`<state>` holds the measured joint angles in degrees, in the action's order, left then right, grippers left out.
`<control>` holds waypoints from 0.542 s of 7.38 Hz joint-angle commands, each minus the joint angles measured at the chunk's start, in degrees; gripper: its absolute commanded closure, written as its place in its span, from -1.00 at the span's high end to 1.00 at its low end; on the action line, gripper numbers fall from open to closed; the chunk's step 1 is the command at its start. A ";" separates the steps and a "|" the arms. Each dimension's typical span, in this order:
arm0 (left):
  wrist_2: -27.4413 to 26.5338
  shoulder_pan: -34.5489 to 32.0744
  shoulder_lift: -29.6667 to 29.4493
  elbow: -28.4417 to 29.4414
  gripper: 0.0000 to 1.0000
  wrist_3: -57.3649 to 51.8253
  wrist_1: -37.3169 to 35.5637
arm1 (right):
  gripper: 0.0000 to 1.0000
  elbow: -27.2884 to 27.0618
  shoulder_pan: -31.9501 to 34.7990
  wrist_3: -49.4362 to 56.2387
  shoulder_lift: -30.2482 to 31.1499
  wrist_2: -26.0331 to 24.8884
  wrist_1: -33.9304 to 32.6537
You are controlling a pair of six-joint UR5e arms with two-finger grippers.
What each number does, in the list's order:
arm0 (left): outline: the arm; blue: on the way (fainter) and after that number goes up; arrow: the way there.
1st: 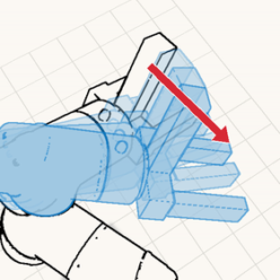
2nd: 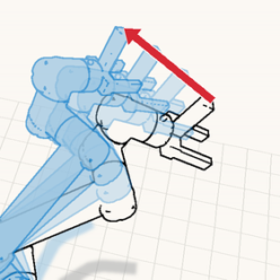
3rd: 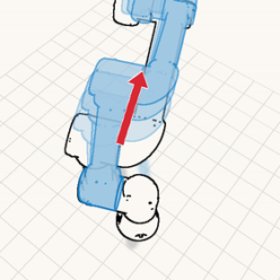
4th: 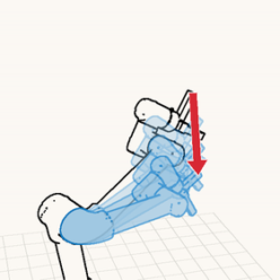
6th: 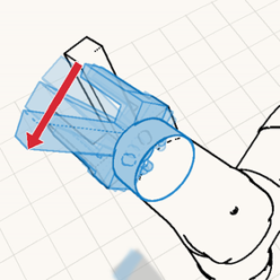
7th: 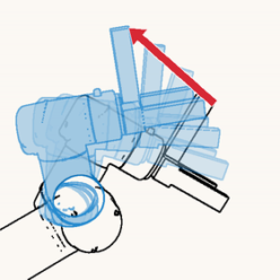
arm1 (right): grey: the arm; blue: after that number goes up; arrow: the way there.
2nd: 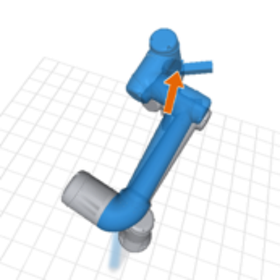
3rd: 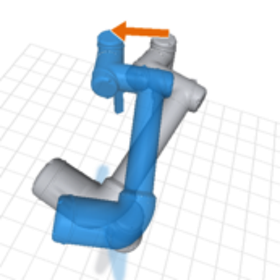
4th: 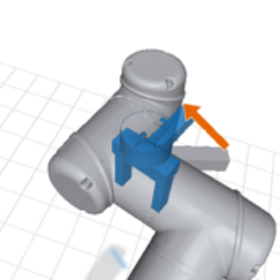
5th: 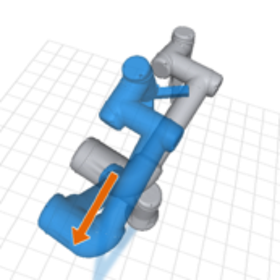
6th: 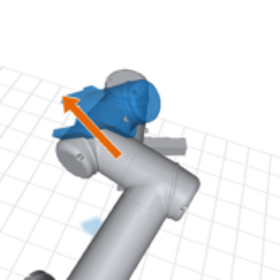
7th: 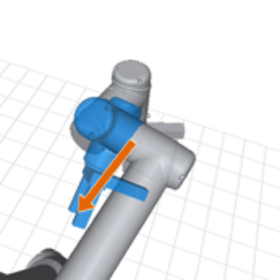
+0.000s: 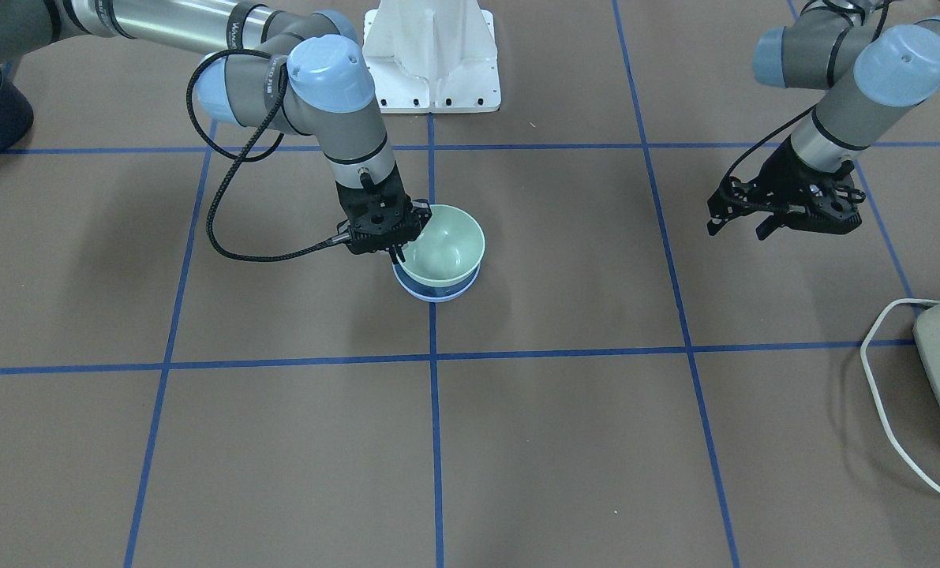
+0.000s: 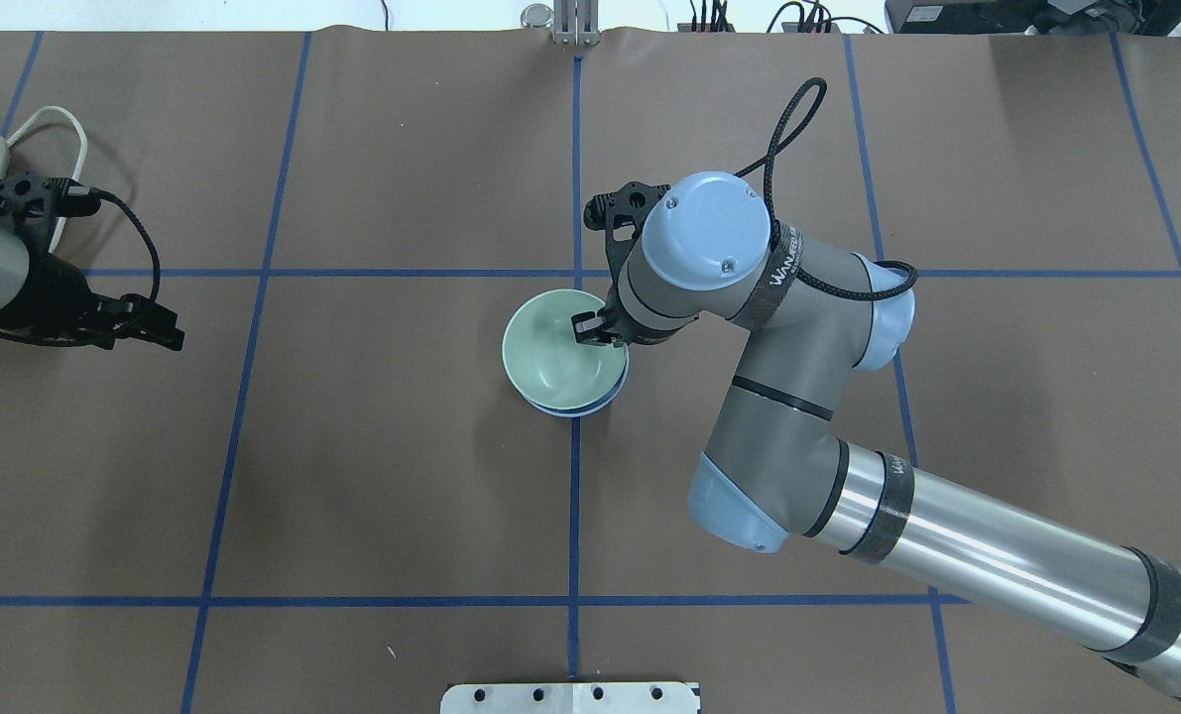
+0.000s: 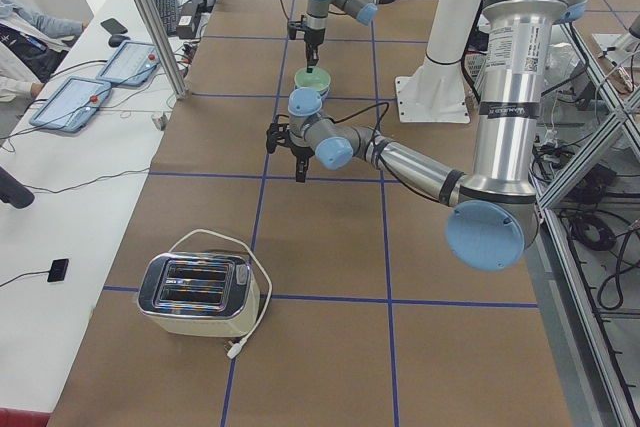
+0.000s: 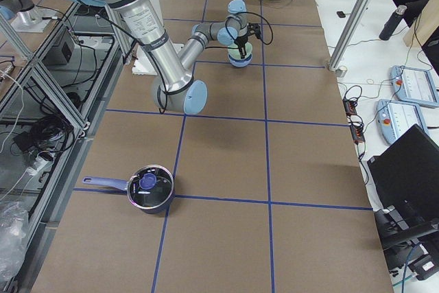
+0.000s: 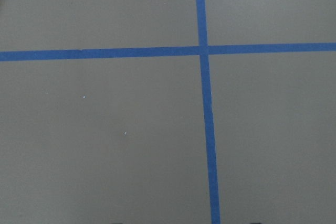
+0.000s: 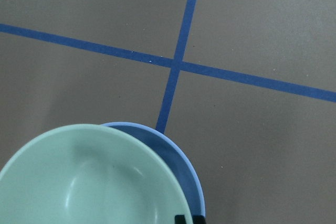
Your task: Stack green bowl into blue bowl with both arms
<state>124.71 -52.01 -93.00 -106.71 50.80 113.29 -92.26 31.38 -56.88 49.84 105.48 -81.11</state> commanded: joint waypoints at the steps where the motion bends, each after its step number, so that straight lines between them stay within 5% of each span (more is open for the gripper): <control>1: -0.08 0.06 -0.08 0.01 0.70 0.00 0.00 | -1.00 1.03 0.00 -0.33 -0.09 -0.19 1.30; 4: -0.08 0.06 -0.34 0.44 0.70 0.09 0.09 | -1.00 1.03 0.00 -0.51 -0.18 -0.10 1.31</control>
<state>124.63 -51.95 -93.20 -106.50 50.86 113.31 -91.26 31.38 -57.37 49.68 105.37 -79.84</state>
